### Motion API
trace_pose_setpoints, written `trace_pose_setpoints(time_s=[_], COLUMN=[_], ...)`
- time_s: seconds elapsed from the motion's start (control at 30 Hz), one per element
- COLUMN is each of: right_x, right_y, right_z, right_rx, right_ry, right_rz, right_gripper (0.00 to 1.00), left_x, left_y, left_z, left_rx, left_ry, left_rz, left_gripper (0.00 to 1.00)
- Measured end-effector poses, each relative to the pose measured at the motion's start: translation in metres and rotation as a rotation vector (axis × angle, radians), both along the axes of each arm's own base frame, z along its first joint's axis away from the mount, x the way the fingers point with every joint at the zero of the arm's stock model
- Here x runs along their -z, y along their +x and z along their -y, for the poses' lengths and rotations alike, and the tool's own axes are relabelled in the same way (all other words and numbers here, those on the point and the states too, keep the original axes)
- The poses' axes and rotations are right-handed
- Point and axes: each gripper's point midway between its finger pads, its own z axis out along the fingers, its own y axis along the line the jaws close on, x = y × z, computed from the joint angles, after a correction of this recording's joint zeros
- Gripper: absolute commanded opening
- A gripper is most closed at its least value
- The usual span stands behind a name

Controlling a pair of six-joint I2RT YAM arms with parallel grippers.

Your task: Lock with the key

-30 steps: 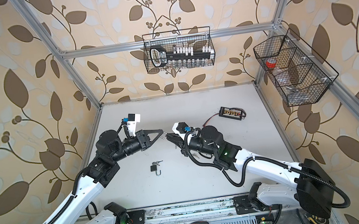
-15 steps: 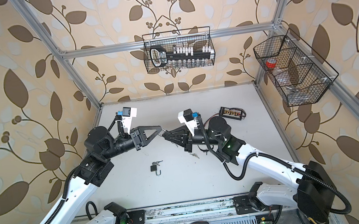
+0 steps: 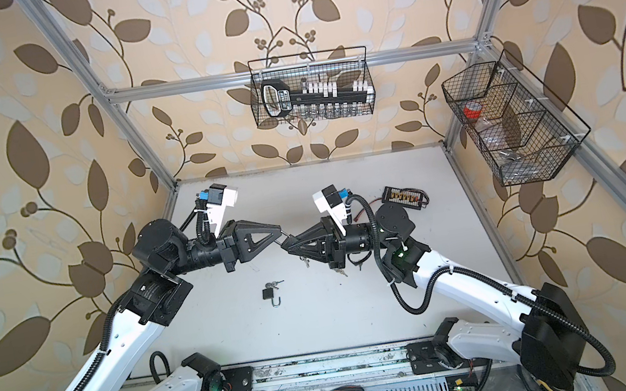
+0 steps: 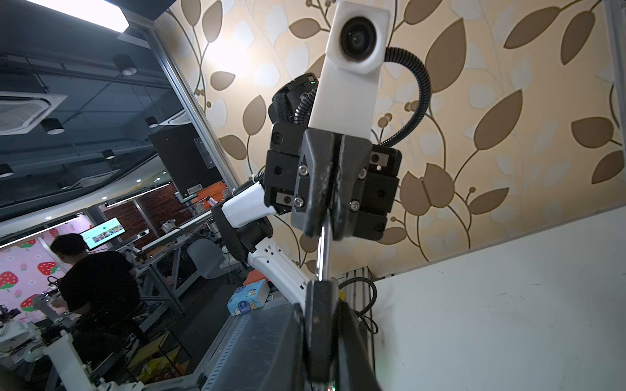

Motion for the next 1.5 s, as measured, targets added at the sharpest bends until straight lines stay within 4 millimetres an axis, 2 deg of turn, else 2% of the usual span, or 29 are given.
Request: trace_pose_setpoints(time_s=[0.53, 0.77, 1.17, 1.5], right_x=[-0.02, -0.021, -0.017, -0.023], right_y=[-0.019, -0.019, -0.008, -0.007], right_z=[0.001, 0.001, 0.003, 0.002], right_rx=[-0.082, -0.077, 0.041, 0.043], right_ry=[0.065, 0.069, 0.031, 0.036], right_rz=[-0.053, -0.058, -0.038, -0.032], right_gripper=[0.0, 0.0, 0.0, 0.0], left_x=[-0.015, -0.014, -0.008, -0.008], left_y=[-0.018, -0.02, -0.013, -0.015], left_z=[0.005, 0.008, 0.012, 0.016], left_rx=[0.035, 0.013, -0.064, -0.061], left_ry=[-0.023, -0.018, -0.016, -0.028], left_rz=[0.107, 0.134, 0.132, 0.143], left_gripper=[0.0, 0.0, 0.0, 0.0])
